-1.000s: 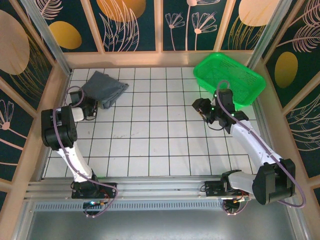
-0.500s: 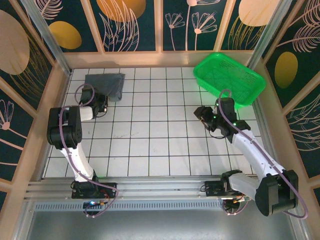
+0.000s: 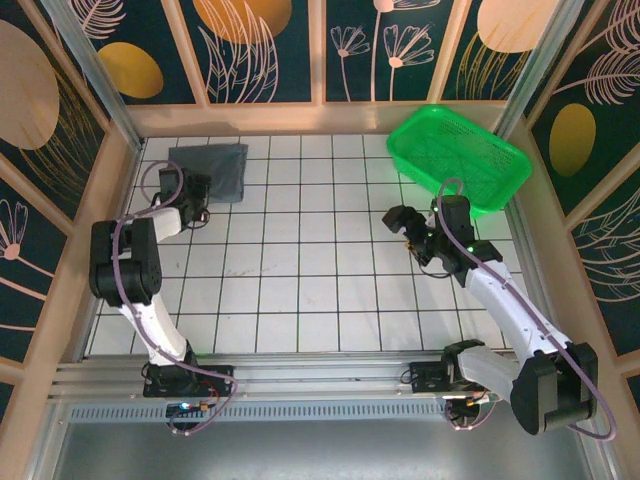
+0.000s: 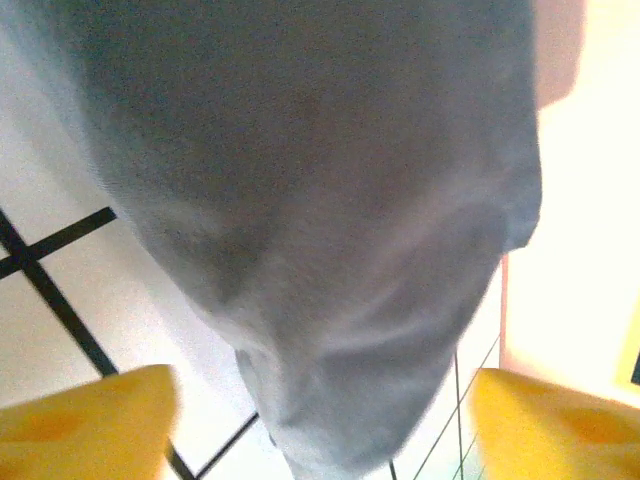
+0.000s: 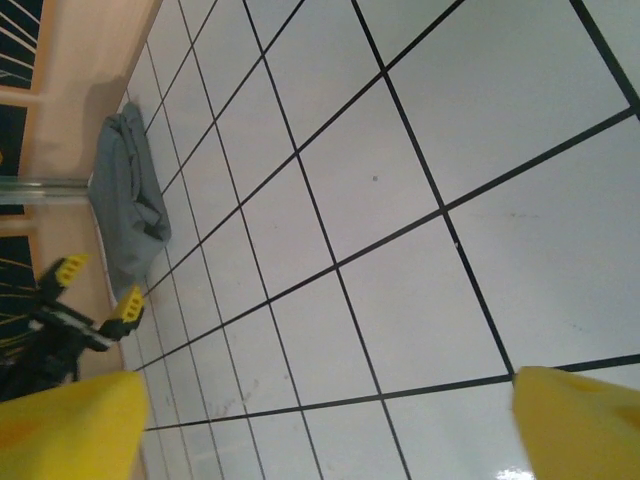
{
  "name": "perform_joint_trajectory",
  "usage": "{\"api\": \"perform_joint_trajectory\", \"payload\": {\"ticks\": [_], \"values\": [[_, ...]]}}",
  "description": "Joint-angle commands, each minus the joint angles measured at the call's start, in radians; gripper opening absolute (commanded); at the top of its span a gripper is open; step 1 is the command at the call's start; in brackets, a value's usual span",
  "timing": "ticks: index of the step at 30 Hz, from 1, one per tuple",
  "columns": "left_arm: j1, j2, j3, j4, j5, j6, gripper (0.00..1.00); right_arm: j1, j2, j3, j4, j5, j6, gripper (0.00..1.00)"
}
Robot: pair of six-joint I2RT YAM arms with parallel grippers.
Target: Fold and stack the t-shirts
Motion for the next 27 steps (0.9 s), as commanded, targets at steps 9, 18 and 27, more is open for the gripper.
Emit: {"api": "perform_joint_trajectory", "payload": {"ticks": [9, 18, 27], "values": [[-0.06, -0.54, 0.085, -0.464, -0.331, 0.521, 0.99, -0.019, -0.051, 0.224, -0.045, 0.312, -0.264, 0.99], [-0.064, -0.927, -0.467, -0.006, -0.623, 0.928, 0.99, -0.06, -0.117, -0.067, 0.354, 0.669, -0.501, 0.99], [-0.063, -0.777, -0.782, 0.495, -0.499, 1.103, 0.99, -0.105, 0.091, -0.406, 0.871, 0.656, -0.792, 0.99]]}}
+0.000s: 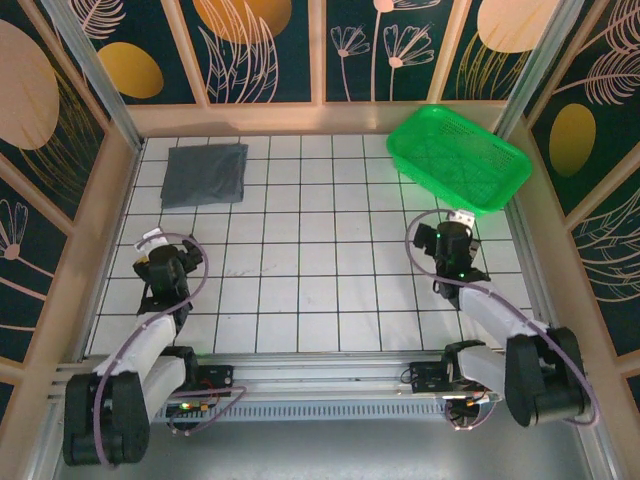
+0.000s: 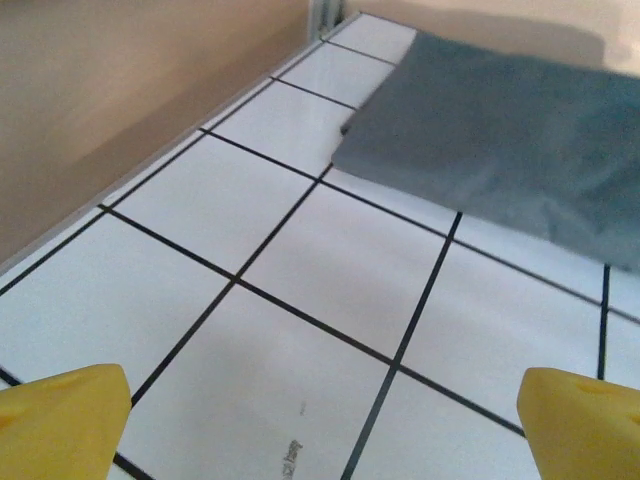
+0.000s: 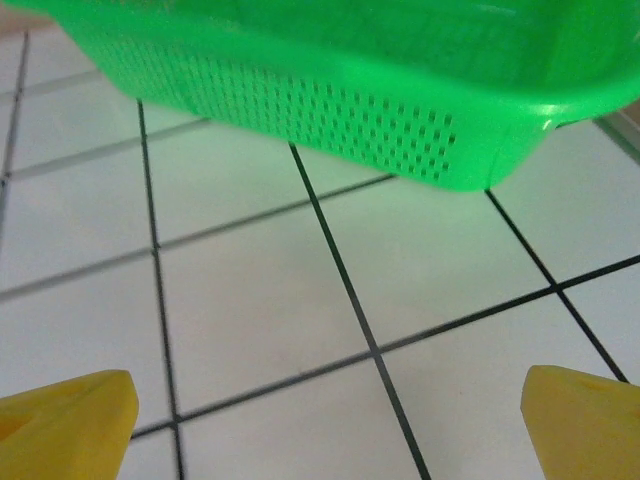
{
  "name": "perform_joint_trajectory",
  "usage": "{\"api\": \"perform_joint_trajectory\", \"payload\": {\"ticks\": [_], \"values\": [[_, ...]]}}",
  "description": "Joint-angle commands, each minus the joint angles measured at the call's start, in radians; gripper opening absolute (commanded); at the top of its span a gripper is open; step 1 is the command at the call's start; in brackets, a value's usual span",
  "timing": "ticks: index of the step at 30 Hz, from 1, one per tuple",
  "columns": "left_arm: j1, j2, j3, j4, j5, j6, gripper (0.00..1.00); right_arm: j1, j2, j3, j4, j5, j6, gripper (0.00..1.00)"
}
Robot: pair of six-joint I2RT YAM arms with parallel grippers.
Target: Fold and stack the t-shirts
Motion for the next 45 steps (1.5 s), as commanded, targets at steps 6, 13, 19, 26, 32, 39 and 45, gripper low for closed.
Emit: {"api": "perform_joint_trajectory", "payload": {"ticks": [6, 13, 19, 26, 32, 39, 45], "values": [[0.002, 0.361, 0.085, 0.548, 0.053, 0.066, 0.99, -0.1, 0.178, -0.087, 0.556, -0.116, -0.121, 0.99], [0.013, 0.476, 0.121, 0.613, 0.092, 0.11, 0.99, -0.189, 0.337, -0.062, 0.775, -0.255, -0.18, 0.99], [-0.004, 0.553, -0.108, 1.132, 0.206, 0.18, 0.99, -0.217, 0.414, -0.155, 0.989, -0.332, -0.173, 0.99], [-0.004, 0.542, 0.003, 0.882, 0.192, 0.172, 0.99, -0.224, 0.41, -0.154, 0.991, -0.32, -0.16, 0.99], [-0.004, 0.531, -0.012, 0.904, 0.198, 0.174, 0.99, -0.221, 0.408, -0.155, 0.991, -0.315, -0.161, 0.99], [-0.004, 0.536, 0.012, 0.864, 0.278, 0.208, 0.99, -0.221, 0.409, -0.156, 0.991, -0.316, -0.161, 0.99], [-0.004, 0.536, 0.018, 0.854, 0.3, 0.214, 0.99, -0.221, 0.407, -0.156, 0.991, -0.316, -0.163, 0.99]]}}
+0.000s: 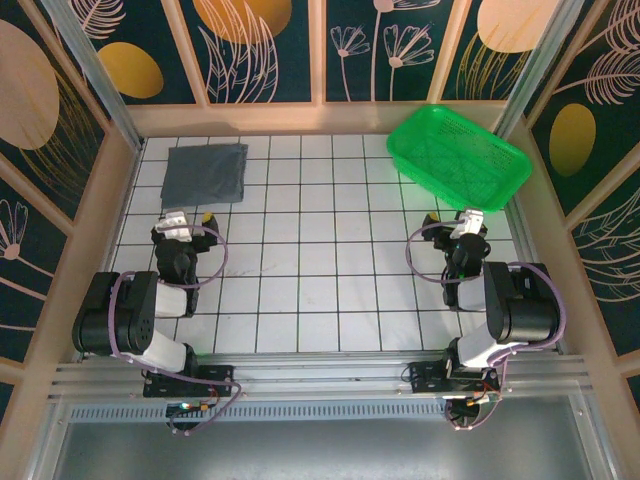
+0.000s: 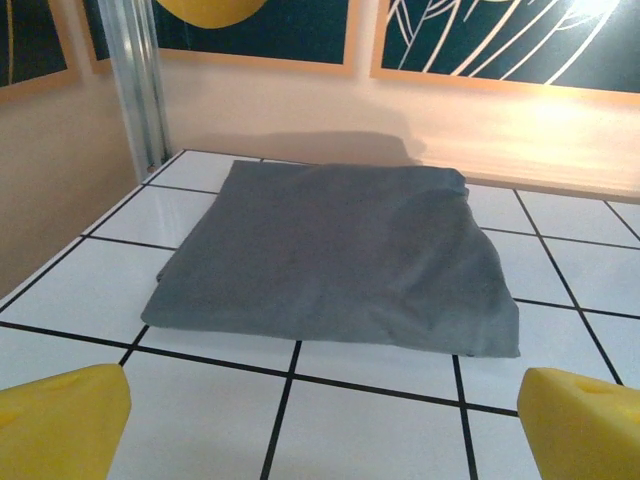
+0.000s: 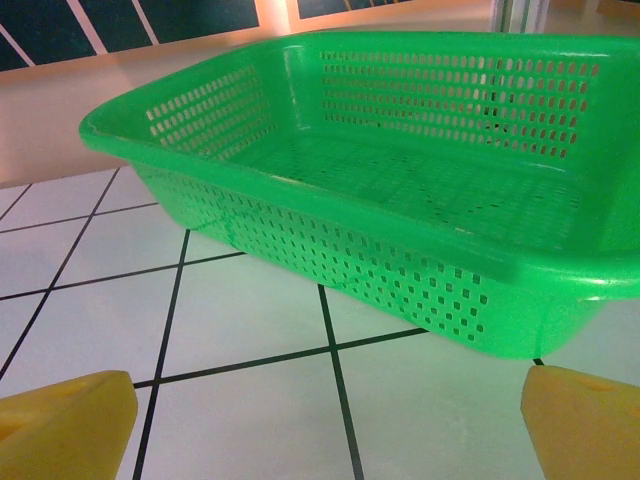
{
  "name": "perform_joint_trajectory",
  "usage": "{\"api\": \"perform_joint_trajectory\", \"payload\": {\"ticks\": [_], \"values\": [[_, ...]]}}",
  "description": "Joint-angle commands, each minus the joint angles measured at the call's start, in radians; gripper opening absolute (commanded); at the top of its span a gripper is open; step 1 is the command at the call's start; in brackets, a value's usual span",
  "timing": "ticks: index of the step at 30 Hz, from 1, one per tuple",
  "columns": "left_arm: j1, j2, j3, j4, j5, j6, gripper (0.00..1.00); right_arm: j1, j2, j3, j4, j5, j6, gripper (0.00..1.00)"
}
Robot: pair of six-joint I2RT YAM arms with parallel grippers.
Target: Fold and stack the t-shirts
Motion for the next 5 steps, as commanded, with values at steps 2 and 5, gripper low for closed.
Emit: {"api": "perform_joint_trajectory", "payload": {"ticks": [2, 5], "values": [[-0.002, -0.004, 0.018, 0.004, 0.034, 0.021, 0.99, -0.003, 0.007, -0.006, 0.054, -0.015, -0.002, 0.99], [-0.002, -0.008, -0.006, 0.05, -0.003, 0.006, 0.99, -0.004, 0.005, -0.007, 0.057, -0.015, -0.002, 0.99]]}}
